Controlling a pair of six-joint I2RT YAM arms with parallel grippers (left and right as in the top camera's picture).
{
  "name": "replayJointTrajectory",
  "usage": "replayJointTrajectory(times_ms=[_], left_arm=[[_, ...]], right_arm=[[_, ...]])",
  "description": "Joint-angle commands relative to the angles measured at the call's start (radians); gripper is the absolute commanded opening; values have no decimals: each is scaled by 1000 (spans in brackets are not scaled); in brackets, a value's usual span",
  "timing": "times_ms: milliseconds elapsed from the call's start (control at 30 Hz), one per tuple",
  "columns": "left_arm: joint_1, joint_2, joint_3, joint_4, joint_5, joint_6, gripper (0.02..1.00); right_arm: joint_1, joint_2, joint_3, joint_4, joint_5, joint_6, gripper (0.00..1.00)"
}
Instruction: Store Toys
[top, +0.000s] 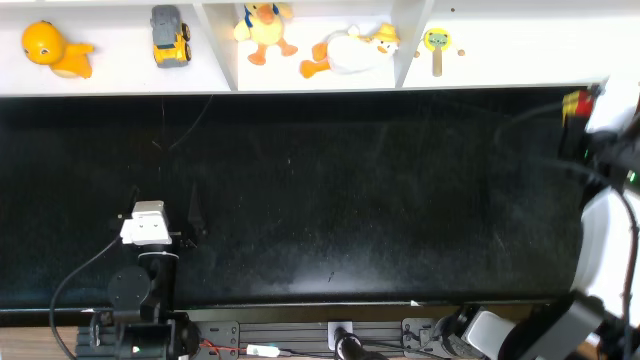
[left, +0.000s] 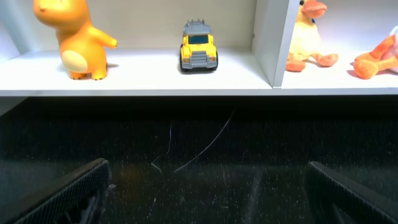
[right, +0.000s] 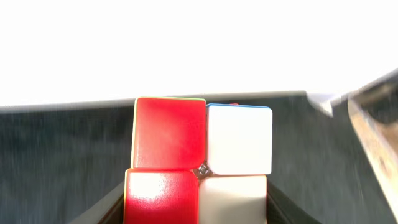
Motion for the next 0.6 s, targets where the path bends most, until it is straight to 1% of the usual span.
replayJointTrajectory(times_ms=[33,133,367,400,433,500,533,567,600], left_arm=[[-6,-12,-3,-2,10,-7,996],[-6,-12,-3,-2,10,-7,998],[-6,-12,-3,-2,10,-7,998],[-6,-12,-3,-2,10,-7,998],[-6,-12,-3,-2,10,-7,998],[-6,-12,-3,-2,10,-7,998],[-6,-12,-3,-2,10,-7,998],[-6,-12,-3,-2,10,-7,998],[-6,-12,-3,-2,10,-7,998]], right_arm=[[64,151,168,-3,2,85,509],[97,239,264,-12,19,95,511],[153,393,442,-56,18,121,520],[157,404,451,-57,19,120,533],[162,414,458,-56,19,120,584],[170,423,460,-56,19,120,750],[172,424,460,-57,19,120,904],[173,424,460,-62,20,120,996],[173,423,460,-64,24,121,996]])
